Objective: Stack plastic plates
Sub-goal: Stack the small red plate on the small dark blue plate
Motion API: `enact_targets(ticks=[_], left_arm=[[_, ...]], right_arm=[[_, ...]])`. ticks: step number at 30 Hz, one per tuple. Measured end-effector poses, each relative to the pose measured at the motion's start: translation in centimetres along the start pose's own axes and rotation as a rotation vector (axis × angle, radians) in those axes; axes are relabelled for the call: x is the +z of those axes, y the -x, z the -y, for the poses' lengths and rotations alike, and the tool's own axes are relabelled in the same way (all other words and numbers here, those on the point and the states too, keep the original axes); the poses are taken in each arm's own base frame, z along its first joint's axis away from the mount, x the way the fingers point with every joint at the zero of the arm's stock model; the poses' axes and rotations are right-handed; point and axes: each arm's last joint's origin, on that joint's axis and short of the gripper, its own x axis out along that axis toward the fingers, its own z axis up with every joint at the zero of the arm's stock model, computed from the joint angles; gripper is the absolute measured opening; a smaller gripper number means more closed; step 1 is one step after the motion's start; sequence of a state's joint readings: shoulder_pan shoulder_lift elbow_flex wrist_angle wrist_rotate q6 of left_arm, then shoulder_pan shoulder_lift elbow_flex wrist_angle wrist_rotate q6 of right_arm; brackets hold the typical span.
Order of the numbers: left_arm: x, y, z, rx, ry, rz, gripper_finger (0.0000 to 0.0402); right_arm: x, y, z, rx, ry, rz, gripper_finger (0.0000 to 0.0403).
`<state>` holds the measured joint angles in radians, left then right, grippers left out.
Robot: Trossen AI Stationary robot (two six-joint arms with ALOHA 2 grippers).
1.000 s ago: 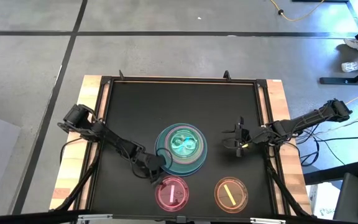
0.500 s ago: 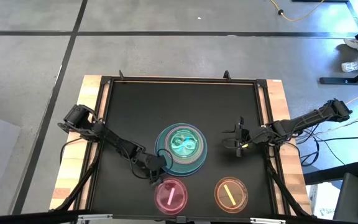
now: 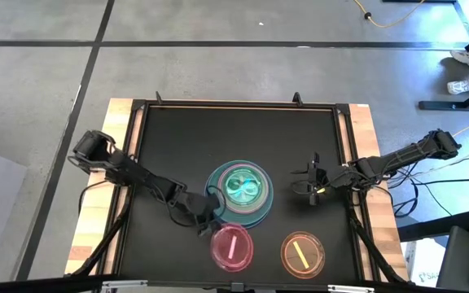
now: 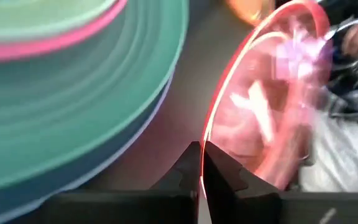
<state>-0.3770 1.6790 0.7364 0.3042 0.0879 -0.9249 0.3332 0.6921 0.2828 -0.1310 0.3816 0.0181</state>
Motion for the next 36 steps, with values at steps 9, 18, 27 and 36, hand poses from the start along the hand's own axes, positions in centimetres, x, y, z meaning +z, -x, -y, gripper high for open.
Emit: enact_targets(ticks=[9,18,27,36], left_arm=[[3.6,2.1,-0.9,0.161,-0.027,0.317,0.0005],[6.2,3.0,-3.2,0.307,-0.008,0.459,0.0005],[7.6,3.5,-4.9,0.279,-0.012,0.393,0.0005],[7.8,4.1,-6.9,0.396,0.033,0.329,0.0013]], right_arm=[[0.0,0.0,0.0,0.001,0.000,0.001,0.0165],[0.0,0.0,0.0,0.000,0.000,-0.001,0.0165],[-0.1,0.0,0.0,0.000,0.003,-0.007,0.0165],[-0.1,0.0,0.0,0.001,0.003,-0.006,0.0165]])
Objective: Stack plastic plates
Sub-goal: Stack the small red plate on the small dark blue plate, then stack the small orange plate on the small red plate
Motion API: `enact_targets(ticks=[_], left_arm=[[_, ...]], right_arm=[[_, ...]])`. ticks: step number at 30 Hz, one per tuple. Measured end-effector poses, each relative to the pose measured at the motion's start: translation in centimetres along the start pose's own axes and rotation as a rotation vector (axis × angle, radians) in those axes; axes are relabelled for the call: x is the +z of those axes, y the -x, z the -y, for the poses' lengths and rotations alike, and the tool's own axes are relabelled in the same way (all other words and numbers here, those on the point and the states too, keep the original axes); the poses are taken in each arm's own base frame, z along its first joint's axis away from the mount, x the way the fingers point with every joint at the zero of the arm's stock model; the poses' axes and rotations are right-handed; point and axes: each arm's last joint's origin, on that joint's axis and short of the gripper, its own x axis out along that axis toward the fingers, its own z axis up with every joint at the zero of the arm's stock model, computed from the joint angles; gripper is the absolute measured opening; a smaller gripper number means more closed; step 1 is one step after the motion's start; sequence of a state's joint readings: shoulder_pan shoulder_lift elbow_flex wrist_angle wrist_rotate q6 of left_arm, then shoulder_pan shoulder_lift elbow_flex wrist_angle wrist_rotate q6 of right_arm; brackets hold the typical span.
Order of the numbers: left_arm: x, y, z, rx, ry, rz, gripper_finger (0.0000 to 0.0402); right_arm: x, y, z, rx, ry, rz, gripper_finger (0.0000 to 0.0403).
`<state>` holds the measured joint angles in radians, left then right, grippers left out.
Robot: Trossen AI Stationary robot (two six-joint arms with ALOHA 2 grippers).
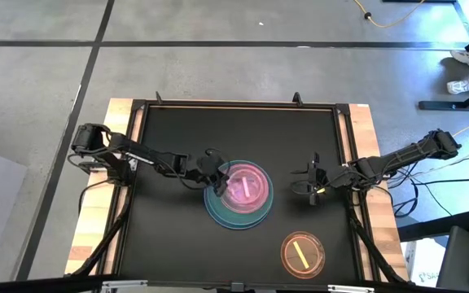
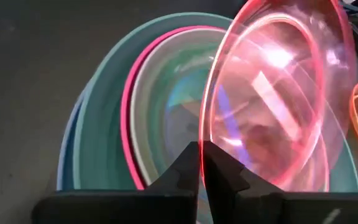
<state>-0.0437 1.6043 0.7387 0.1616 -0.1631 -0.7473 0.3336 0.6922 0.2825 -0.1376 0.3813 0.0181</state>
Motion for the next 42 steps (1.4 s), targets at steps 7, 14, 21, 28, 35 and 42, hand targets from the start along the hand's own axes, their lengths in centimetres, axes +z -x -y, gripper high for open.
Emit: enact_targets(ticks=[7,14,21,28,35,42], left_arm=[[0.1,0.2,0.1,-0.016,-0.033,0.001,0.0081],[0.9,2.4,1.8,-0.015,-0.178,0.138,0.0135],[-1.0,2.9,5.6,0.038,-0.420,0.417,0.0145],[-3.9,0.3,7.5,-0.059,-0.550,0.517,0.0136],[-4.8,-1.0,7.5,-0.067,-0.596,0.556,0.0133],[-4.6,-1.0,7.4,-0.063,-0.591,0.559,0.0133]], right_arm=[[0.0,0.0,0.0,0.000,-0.001,0.000,0.0165],[0.0,0.0,-0.2,0.054,-0.005,0.000,0.0165],[0.1,0.0,-0.4,0.140,-0.004,0.007,0.0165],[0.1,0.0,-0.5,0.164,-0.028,0.003,0.0165],[-0.2,-0.3,-0.9,0.259,-0.066,-0.043,0.0165],[-1.4,-1.8,-2.0,0.422,-0.160,-0.214,0.0165]])
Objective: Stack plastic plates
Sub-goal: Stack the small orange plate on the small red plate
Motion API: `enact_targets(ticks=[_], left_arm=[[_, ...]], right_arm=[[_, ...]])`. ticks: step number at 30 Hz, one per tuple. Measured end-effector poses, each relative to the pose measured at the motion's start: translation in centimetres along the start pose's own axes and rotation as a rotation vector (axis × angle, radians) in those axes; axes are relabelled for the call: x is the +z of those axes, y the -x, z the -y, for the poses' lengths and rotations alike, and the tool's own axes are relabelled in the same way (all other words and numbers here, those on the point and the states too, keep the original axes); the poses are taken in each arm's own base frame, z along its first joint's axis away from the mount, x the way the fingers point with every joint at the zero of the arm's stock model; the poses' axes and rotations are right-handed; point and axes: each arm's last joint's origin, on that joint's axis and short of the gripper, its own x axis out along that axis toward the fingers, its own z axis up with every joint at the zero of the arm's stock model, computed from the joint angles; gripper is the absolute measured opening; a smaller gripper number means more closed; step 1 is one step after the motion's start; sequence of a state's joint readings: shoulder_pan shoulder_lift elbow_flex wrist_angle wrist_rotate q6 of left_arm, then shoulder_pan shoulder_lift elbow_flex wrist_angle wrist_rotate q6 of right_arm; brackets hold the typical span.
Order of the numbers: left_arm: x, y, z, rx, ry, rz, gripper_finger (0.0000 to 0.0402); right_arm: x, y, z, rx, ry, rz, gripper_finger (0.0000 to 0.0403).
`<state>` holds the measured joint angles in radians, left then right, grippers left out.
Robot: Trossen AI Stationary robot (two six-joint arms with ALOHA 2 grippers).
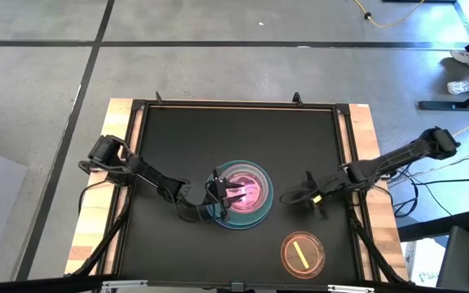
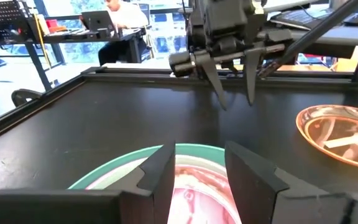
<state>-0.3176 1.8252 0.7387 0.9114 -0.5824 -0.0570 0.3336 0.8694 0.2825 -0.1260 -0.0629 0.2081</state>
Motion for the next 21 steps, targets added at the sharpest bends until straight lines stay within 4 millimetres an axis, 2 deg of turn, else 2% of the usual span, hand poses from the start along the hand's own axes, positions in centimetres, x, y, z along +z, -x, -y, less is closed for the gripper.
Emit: enact_targets(ticks=[6,13,21], left_arm=[[0.0,0.0,0.0,0.001,-0.001,-0.003,0.0133],[0.0,0.0,0.0,0.002,0.000,-0.003,0.0133],[0.0,0.0,0.0,0.001,0.001,-0.004,0.0133]], right_arm=[[-0.8,-1.4,-0.3,0.141,-0.146,-0.137,0.0165],[-0.9,-2.3,-0.6,0.264,-0.196,-0.187,0.0165],[-1.2,-3.6,-2.9,0.350,-0.180,-0.206,0.0165]])
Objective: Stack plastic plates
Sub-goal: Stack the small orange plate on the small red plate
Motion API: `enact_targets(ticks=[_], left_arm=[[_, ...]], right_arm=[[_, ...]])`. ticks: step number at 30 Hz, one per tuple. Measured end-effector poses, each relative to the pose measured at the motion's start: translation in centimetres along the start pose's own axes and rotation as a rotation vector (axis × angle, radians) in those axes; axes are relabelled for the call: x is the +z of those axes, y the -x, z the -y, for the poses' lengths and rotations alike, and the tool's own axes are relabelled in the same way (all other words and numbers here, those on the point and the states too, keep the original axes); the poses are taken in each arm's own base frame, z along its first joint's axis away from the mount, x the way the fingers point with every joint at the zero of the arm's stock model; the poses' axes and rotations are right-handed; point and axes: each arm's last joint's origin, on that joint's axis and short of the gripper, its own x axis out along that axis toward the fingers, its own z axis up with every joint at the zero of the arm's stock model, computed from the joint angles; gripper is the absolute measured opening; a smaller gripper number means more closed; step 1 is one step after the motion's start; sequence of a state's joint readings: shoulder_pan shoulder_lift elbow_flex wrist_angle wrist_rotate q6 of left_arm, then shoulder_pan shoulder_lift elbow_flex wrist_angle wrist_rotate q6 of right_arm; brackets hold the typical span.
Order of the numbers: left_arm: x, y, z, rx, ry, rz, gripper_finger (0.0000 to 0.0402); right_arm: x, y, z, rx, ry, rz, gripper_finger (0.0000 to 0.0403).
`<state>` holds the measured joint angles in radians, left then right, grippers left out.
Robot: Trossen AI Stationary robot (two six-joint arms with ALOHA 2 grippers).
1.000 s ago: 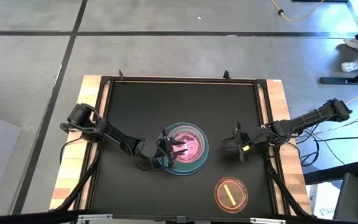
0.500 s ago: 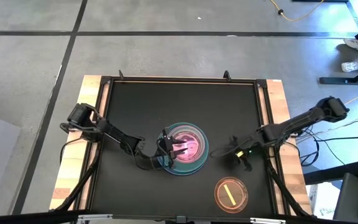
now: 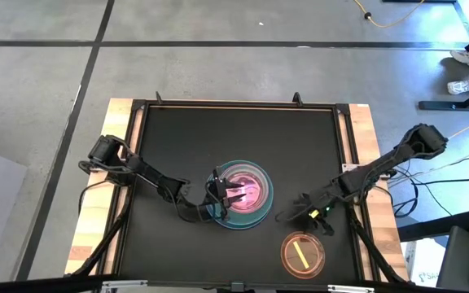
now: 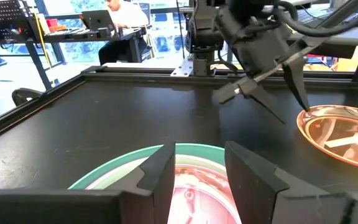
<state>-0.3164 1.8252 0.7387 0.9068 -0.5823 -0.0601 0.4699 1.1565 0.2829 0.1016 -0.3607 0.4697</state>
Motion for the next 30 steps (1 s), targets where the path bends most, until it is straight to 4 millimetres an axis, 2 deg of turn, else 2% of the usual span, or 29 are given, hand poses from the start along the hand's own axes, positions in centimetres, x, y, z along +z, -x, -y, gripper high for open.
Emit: enact_targets(ticks=[16,20,27,30], left_arm=[[0.0,0.0,-0.1,0.002,0.008,0.000,0.0133],[0.0,0.0,-0.1,0.002,0.008,0.000,0.0133],[0.0,0.0,-0.1,0.002,0.008,-0.001,0.0133],[0.0,0.0,-0.1,0.002,0.008,-0.001,0.0133]], right_arm=[[-0.7,-2.7,0.1,-0.006,-0.051,-0.043,0.0159],[-0.6,-3.3,0.3,0.013,-0.065,-0.043,0.0120],[-0.7,-3.4,0.4,-0.016,-0.012,-0.035,0.0013],[-0.6,-3.3,0.5,-0.026,0.033,-0.029,0.0012]])
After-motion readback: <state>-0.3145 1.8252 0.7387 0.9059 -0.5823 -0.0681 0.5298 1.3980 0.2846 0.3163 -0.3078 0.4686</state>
